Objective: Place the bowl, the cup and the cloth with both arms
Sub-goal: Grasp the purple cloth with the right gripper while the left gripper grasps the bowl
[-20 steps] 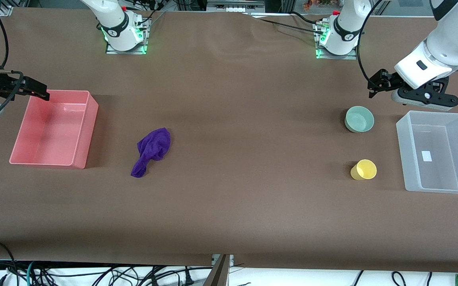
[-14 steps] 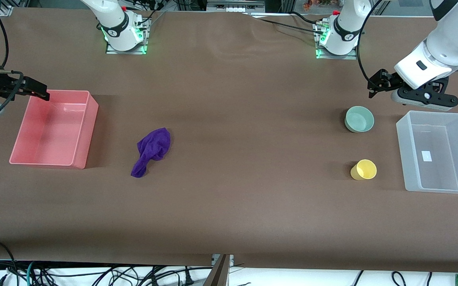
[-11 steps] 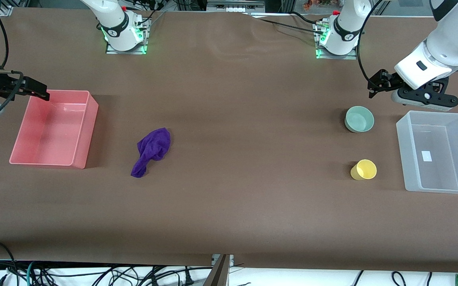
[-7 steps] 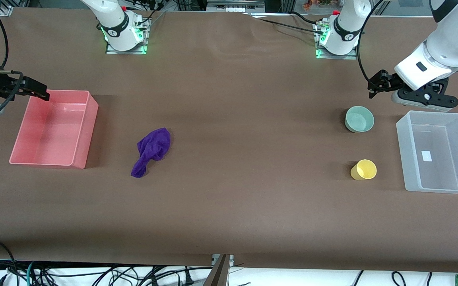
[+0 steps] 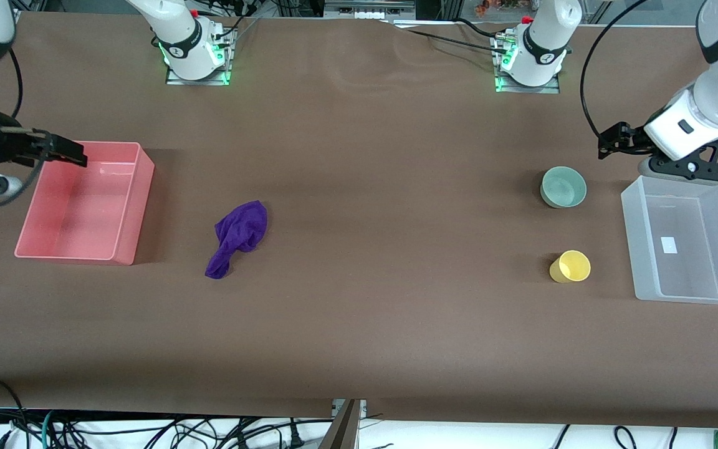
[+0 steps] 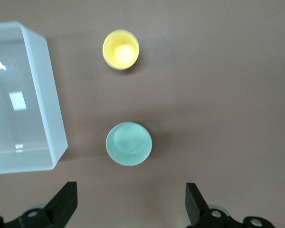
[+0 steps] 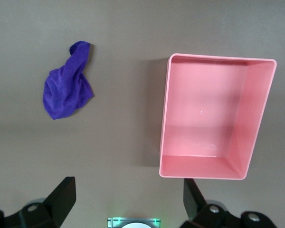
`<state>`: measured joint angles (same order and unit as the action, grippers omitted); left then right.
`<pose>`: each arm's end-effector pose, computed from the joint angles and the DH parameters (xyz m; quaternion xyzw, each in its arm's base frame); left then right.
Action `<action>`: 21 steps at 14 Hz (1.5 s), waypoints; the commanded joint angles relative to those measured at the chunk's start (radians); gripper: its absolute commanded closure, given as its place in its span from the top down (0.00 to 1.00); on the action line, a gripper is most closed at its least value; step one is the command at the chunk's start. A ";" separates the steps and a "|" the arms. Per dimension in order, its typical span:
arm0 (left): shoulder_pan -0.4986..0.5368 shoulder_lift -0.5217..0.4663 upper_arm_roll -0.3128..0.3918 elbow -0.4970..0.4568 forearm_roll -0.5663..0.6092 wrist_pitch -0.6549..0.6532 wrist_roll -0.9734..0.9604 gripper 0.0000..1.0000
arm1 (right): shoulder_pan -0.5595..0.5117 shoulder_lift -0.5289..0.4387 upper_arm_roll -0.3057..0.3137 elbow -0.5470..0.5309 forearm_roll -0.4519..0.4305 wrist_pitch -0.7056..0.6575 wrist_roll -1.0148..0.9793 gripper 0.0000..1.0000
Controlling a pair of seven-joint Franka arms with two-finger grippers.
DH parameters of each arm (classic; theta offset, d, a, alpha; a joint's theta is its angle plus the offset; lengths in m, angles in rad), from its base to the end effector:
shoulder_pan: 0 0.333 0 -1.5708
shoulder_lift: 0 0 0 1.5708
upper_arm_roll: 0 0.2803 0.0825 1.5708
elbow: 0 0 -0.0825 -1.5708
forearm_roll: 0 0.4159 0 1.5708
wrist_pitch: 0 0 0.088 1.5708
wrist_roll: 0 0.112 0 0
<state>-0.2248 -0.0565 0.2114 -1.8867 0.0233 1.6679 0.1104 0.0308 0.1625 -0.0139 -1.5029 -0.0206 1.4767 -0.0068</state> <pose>0.5586 -0.0037 0.4651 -0.9946 0.0644 0.0818 0.0016 0.6140 0.0084 0.5126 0.9954 0.0118 -0.0941 0.0119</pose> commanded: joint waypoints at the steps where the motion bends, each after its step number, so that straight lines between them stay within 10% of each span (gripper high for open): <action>1: -0.015 0.023 0.068 -0.048 0.009 0.019 0.137 1.00 | 0.027 0.037 0.008 -0.025 -0.006 0.058 0.024 1.00; 8: -0.016 0.084 0.112 -0.394 0.122 0.455 0.383 1.00 | 0.060 0.216 0.123 -0.339 0.057 0.624 0.305 1.00; 17: -0.025 0.362 0.112 -0.422 0.113 0.722 0.629 0.95 | 0.100 0.376 0.198 -0.439 0.041 0.899 0.432 0.99; 18: -0.025 0.372 0.111 -0.423 0.113 0.737 0.652 0.84 | 0.100 0.390 0.198 -0.441 0.041 0.907 0.426 0.77; 19: -0.025 0.383 0.112 -0.434 0.113 0.759 0.693 0.71 | 0.098 0.393 0.198 -0.441 0.041 0.903 0.415 0.03; 21: -0.025 0.392 0.111 -0.439 0.110 0.771 0.718 0.15 | 0.100 0.391 0.198 -0.436 0.041 0.901 0.418 0.00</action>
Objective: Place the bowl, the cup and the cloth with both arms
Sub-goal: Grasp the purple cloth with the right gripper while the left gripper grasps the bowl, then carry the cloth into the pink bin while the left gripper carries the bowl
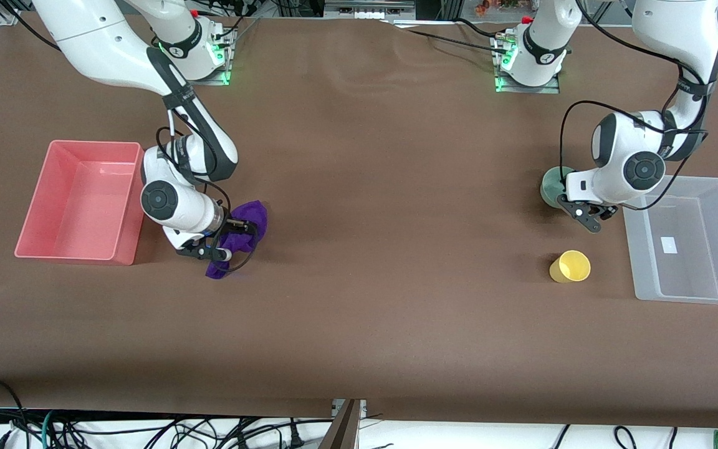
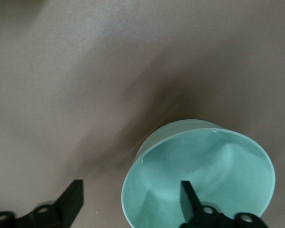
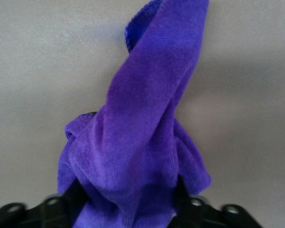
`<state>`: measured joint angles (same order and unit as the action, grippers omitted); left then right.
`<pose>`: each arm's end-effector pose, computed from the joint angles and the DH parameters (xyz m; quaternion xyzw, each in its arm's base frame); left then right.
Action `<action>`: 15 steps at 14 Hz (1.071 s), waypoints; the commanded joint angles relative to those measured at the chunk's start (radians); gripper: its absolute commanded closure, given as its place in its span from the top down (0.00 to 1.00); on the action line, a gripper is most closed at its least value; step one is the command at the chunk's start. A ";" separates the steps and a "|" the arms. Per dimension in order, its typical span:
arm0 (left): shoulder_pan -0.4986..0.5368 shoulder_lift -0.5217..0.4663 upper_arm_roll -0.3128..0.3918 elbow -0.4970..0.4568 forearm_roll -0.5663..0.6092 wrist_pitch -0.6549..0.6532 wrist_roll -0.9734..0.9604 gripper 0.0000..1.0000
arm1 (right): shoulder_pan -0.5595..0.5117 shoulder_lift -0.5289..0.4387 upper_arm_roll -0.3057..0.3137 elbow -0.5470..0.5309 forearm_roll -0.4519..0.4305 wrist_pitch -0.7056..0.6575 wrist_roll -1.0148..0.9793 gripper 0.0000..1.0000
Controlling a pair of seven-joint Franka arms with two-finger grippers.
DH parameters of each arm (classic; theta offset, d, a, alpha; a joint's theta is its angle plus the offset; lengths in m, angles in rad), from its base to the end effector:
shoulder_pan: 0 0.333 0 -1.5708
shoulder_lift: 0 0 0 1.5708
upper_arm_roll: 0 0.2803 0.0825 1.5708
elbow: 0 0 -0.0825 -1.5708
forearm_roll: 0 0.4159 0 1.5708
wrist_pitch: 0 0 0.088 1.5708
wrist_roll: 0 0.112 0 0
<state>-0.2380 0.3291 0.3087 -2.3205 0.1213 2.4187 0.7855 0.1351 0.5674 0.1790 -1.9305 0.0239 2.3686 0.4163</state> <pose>0.4991 0.0492 0.1232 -0.9084 0.3946 0.1347 0.0315 0.5795 0.1920 0.1249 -0.9941 0.0707 0.0767 0.0311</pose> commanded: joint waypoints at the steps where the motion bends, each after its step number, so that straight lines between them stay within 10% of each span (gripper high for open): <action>1: -0.012 0.007 0.013 -0.005 0.012 0.019 0.046 0.00 | -0.009 -0.021 0.004 -0.005 -0.004 0.008 -0.013 0.00; 8: -0.024 -0.053 0.015 0.028 0.012 -0.042 0.151 0.00 | -0.106 -0.165 -0.024 0.184 -0.004 -0.415 -0.135 0.00; 15: -0.014 -0.102 0.117 0.395 0.023 -0.498 0.355 0.00 | -0.216 -0.293 -0.276 0.268 -0.036 -0.767 -0.622 0.00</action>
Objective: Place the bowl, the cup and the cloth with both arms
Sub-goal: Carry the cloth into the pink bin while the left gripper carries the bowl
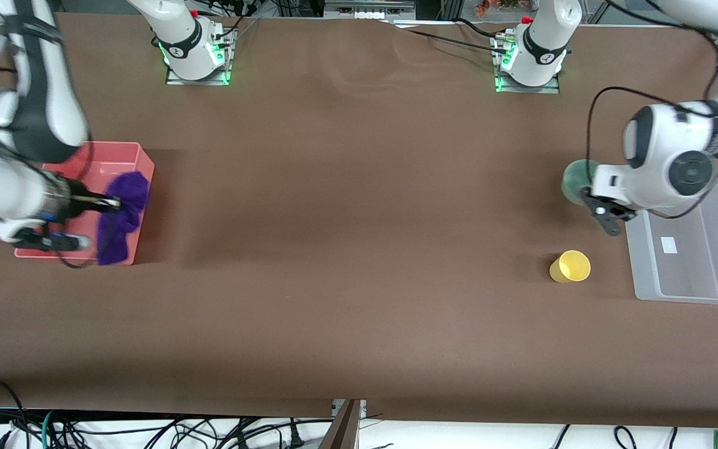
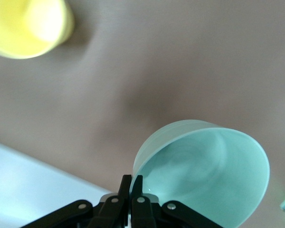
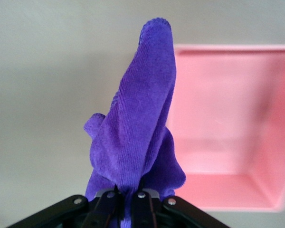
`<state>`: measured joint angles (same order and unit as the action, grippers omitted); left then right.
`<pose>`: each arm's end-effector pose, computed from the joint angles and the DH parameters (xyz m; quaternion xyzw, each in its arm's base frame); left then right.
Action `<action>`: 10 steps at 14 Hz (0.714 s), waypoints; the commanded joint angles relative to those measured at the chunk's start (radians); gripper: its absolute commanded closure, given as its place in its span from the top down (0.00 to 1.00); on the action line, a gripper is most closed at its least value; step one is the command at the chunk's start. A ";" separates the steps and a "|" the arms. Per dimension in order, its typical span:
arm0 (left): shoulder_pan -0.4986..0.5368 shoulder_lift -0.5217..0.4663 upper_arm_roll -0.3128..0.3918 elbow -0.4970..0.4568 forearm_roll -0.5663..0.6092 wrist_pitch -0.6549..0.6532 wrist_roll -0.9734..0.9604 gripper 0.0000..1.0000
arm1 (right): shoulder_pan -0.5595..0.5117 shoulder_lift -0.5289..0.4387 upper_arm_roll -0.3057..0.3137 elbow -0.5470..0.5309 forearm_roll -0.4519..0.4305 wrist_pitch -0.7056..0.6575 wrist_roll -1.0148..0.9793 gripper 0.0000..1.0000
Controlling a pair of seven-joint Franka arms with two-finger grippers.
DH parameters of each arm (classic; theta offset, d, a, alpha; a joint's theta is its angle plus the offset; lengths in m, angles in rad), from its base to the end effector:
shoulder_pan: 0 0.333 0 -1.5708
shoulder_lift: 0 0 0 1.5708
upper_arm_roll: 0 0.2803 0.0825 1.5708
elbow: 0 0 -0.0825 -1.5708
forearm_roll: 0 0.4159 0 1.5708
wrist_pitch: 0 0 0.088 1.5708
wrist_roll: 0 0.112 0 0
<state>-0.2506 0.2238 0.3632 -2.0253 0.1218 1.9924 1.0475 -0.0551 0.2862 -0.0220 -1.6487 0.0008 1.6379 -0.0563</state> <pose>0.5717 0.0730 0.2700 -0.8680 0.4726 0.1519 0.0101 0.6259 -0.0474 0.3748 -0.9889 0.0104 0.1478 0.0071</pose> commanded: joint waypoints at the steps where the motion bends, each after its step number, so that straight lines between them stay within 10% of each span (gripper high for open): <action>1: 0.005 0.008 0.101 0.128 0.025 -0.070 0.144 0.00 | -0.028 -0.007 -0.122 -0.026 -0.013 -0.029 -0.213 0.00; 10: 0.267 0.515 0.128 0.556 -0.131 -0.006 0.511 0.00 | -0.032 0.010 -0.256 -0.299 -0.047 0.180 -0.295 0.00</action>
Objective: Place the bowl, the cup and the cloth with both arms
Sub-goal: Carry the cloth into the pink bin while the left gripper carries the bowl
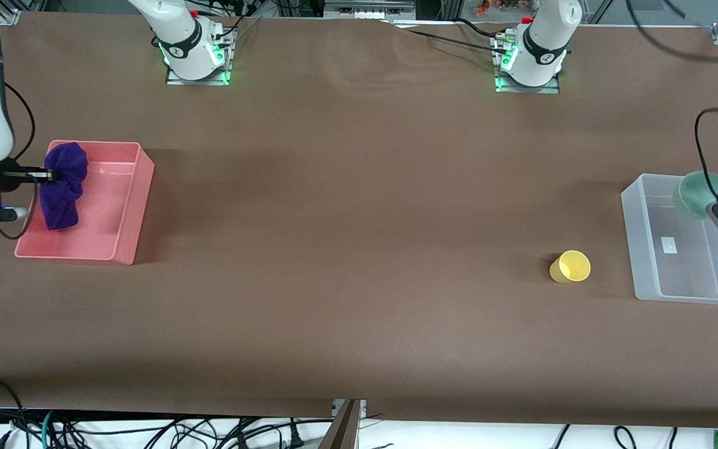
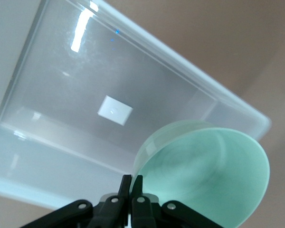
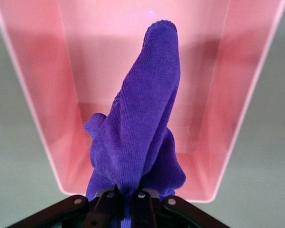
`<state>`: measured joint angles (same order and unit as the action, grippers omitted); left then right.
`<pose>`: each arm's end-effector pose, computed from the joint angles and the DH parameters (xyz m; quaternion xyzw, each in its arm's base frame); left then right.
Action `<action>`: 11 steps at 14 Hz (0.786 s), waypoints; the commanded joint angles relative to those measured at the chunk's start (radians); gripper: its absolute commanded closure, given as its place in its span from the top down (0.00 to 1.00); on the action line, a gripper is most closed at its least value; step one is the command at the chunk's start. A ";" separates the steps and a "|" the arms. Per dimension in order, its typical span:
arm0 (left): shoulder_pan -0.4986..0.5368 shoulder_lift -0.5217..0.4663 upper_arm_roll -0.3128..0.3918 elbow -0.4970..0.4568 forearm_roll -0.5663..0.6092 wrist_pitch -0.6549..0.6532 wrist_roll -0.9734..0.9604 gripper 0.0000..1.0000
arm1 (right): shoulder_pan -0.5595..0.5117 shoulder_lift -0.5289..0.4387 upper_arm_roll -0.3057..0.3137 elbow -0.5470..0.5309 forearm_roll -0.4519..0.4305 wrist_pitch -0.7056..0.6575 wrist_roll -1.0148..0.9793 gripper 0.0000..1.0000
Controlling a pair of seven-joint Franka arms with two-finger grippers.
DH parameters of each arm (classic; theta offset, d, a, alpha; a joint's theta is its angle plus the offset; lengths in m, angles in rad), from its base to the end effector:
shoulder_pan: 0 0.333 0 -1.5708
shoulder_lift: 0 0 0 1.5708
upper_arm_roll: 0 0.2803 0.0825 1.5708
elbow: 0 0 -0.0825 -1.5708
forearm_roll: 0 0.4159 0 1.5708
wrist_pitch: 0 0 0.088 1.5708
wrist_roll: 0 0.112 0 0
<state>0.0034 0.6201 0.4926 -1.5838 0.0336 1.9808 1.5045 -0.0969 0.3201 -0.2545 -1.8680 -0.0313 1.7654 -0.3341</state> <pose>0.6129 0.2991 0.2487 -0.8441 0.5072 0.1726 0.0202 0.5522 -0.2033 0.2675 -0.9773 0.0044 0.2112 0.0175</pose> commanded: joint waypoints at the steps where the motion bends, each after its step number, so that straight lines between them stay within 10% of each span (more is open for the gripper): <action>1: 0.017 0.130 -0.005 0.107 -0.056 0.068 0.054 0.00 | 0.011 -0.023 -0.034 -0.107 -0.015 0.080 -0.017 0.00; 3: 0.017 0.167 -0.012 0.102 -0.086 0.118 0.054 0.00 | 0.009 -0.016 -0.041 -0.122 -0.015 0.112 -0.017 0.99; 4: 0.015 0.179 -0.014 0.102 -0.086 0.128 0.052 0.00 | 0.011 -0.016 -0.042 -0.117 -0.015 0.109 -0.017 1.00; 6: 0.017 0.179 -0.019 0.104 -0.096 0.135 0.055 0.99 | 0.014 -0.035 -0.039 -0.102 -0.013 0.089 -0.019 1.00; 11: 0.004 0.023 -0.019 0.145 -0.194 -0.040 0.010 1.00 | 0.017 -0.070 0.087 0.223 -0.007 -0.251 -0.013 1.00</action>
<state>0.0074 0.7450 0.4774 -1.4475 -0.1064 2.0425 1.5183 -0.0829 0.2674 -0.2213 -1.7760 -0.0345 1.6255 -0.3367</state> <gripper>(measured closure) 0.432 0.075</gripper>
